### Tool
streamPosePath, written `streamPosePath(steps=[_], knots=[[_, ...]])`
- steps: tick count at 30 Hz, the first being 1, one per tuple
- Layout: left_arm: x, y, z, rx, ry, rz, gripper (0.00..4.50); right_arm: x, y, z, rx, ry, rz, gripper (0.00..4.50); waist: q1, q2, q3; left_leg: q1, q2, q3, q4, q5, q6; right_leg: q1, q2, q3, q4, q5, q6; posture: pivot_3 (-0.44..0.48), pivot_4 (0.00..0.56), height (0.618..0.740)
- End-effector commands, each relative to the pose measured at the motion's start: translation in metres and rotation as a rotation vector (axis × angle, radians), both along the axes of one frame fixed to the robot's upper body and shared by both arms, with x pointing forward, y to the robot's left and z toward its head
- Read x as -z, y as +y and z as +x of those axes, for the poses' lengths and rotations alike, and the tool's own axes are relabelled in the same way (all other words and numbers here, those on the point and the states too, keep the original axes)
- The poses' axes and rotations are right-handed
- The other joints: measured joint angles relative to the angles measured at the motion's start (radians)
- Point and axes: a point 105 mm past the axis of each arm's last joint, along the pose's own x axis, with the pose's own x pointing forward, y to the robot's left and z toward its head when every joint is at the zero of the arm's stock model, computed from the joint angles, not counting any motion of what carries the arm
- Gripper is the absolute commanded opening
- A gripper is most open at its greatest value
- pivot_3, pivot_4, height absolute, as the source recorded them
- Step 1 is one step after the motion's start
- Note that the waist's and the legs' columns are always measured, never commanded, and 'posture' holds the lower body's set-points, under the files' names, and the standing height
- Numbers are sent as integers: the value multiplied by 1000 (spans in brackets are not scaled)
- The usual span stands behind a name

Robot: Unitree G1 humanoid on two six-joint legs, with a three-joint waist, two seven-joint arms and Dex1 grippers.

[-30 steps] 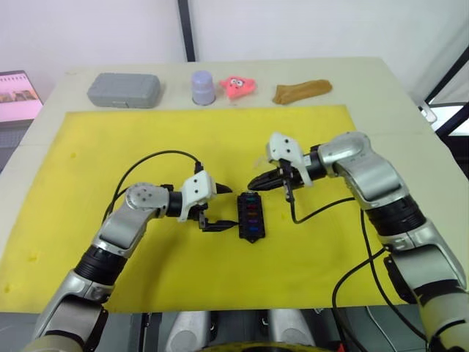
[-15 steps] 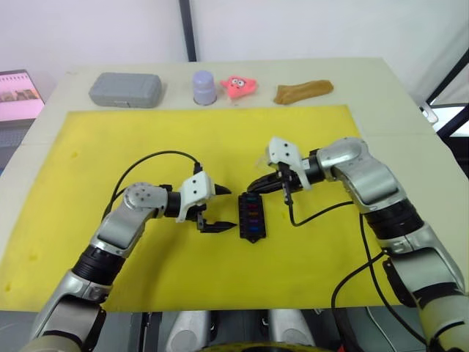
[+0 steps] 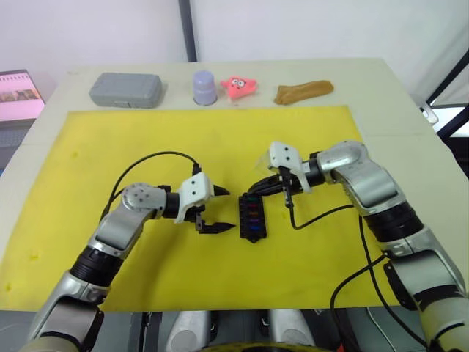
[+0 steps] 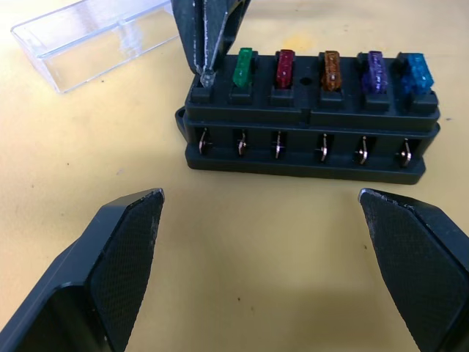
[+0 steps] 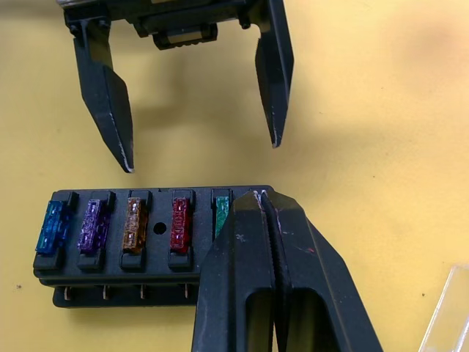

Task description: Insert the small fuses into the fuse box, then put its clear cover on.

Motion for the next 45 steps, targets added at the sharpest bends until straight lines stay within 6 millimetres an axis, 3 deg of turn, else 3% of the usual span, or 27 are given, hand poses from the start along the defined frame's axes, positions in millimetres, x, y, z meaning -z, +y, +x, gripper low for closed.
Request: streamPosePath(steps=[1,5,8,11,14,18,19,24,36,40,41,42,45], knots=[[-14,5,-5,0,-33,-29,4500,-22,2,0,3,-8,51,48,-1,0,0,0,0,0,0,0,0,0,0,0,0,0,0,0,150,731],[-19,13,-14,-31,-30,-43,4500,-56,1,4,43,-84,133,48,-1,0,0,-1,0,0,0,0,0,-1,0,0,0,0,0,0,150,731],[-24,21,-20,-61,-34,-48,4500,-67,-10,8,98,-158,134,48,0,0,0,-1,0,0,0,0,0,-1,0,0,0,0,0,0,150,731],[-32,34,-28,-110,-41,-53,4500,-68,-32,12,186,-200,79,906,1,0,0,-1,0,0,0,-1,2,-1,-1,0,-1,0,0,0,150,731],[-37,44,-35,-143,-41,-45,4500,-60,-49,17,274,-200,14,2432,1,0,0,-1,0,0,0,-3,5,-1,-1,0,-1,0,0,0,150,731],[-41,52,-44,-153,-33,-25,4500,-49,-58,22,339,-161,-26,4408,-3,0,0,-1,1,0,-1,-3,6,-1,-1,0,-1,0,0,0,150,731],[-41,54,-44,-157,-32,-20,4500,-47,-59,24,353,-154,-35,4461,-3,0,0,-1,1,0,-1,-3,6,-1,0,0,-1,0,0,0,150,731],[-43,54,-43,-163,-41,-14,4500,-35,-54,33,407,-112,-95,4461,-1,0,0,-1,1,0,-1,-3,6,-1,-1,0,-1,0,0,0,150,731],[-38,32,-53,-148,-39,-43,4500,0,-35,54,543,37,-179,4461,-2,0,0,-1,1,0,-1,-1,1,-1,-1,0,-2,0,0,0,150,731],[-34,22,-59,-165,-17,-67,4500,-4,-32,53,542,49,-160,2624,-2,0,0,-1,1,0,-1,-1,1,-1,0,0,-2,0,0,0,150,731],[-32,15,-63,-169,1,-87,4500,-6,-33,53,545,44,-161,1988,-2,0,0,-1,1,0,-1,-1,1,-1,0,0,-2,0,0,0,150,731],[-32,10,-66,-172,14,-100,4500,-7,-33,52,547,41,-161,1675,-2,0,0,-1,1,0,-1,-1,2,-1,0,0,-2,0,0,0,150,731],[-25,-8,-76,-216,75,-142,4500,-13,-36,51,555,17,-167,1692,-1,0,0,-1,1,0,-1,-3,5,-1,0,0,-2,0,0,0,150,731]])
